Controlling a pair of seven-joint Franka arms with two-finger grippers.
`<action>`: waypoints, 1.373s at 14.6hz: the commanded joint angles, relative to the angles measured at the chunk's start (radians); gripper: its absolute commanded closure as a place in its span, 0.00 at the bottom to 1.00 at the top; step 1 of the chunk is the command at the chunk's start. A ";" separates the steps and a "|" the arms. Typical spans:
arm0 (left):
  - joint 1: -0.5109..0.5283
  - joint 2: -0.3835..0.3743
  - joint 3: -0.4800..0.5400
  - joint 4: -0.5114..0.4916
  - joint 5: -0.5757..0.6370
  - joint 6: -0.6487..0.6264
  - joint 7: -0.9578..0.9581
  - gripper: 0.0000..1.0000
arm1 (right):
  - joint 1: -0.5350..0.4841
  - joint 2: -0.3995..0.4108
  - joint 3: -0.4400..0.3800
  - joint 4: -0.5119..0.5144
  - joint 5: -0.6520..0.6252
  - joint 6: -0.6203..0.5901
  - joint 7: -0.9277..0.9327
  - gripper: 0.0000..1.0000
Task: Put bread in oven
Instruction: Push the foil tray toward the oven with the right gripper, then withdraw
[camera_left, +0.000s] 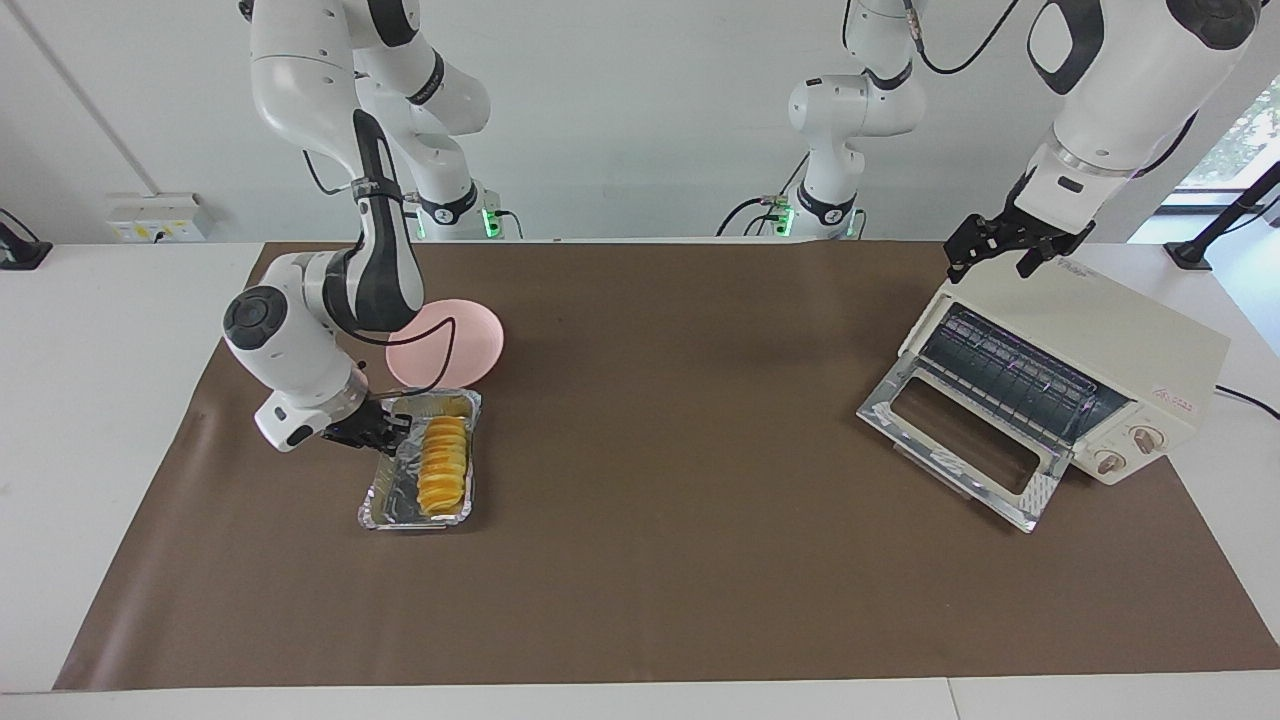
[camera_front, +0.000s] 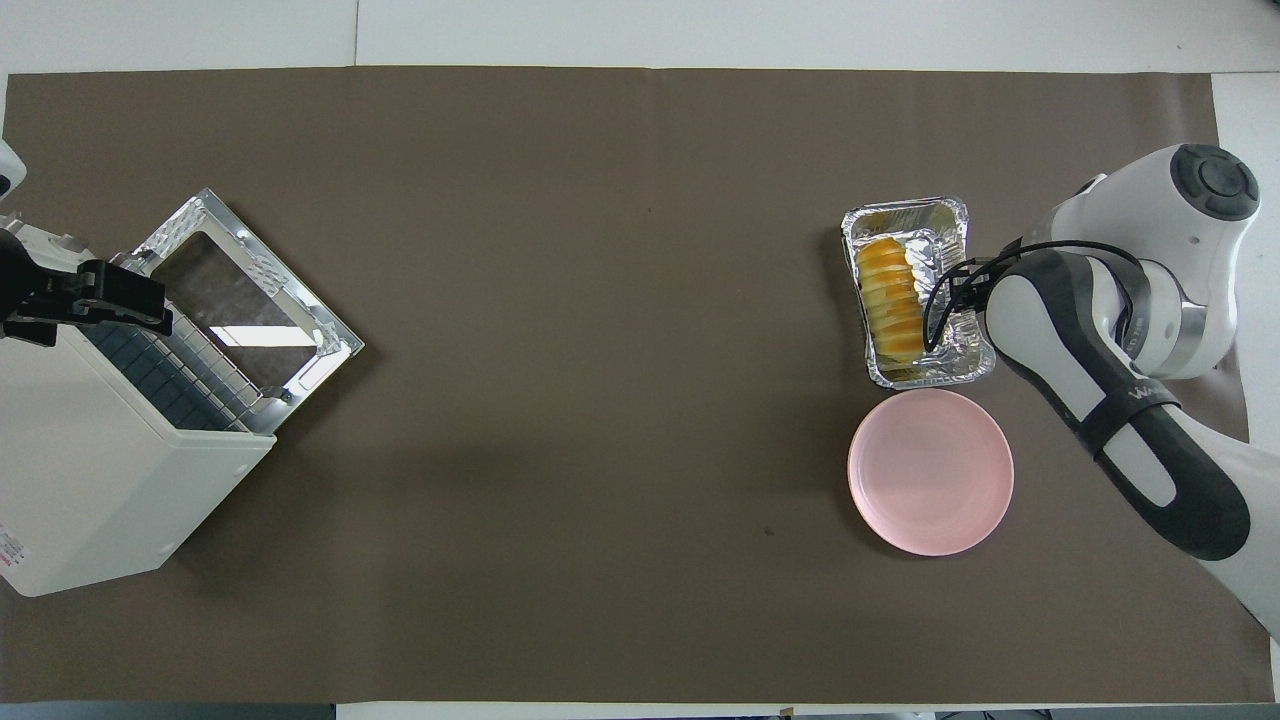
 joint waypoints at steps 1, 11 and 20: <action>0.012 -0.026 -0.003 -0.022 -0.012 -0.002 0.008 0.00 | 0.085 -0.012 0.011 0.026 0.081 -0.004 0.057 1.00; 0.012 -0.026 -0.003 -0.022 -0.012 -0.002 0.008 0.00 | 0.425 0.037 0.011 0.133 0.101 0.008 0.428 1.00; 0.012 -0.026 -0.003 -0.022 -0.012 -0.002 0.008 0.00 | 0.496 0.115 0.011 0.130 0.098 0.145 0.491 1.00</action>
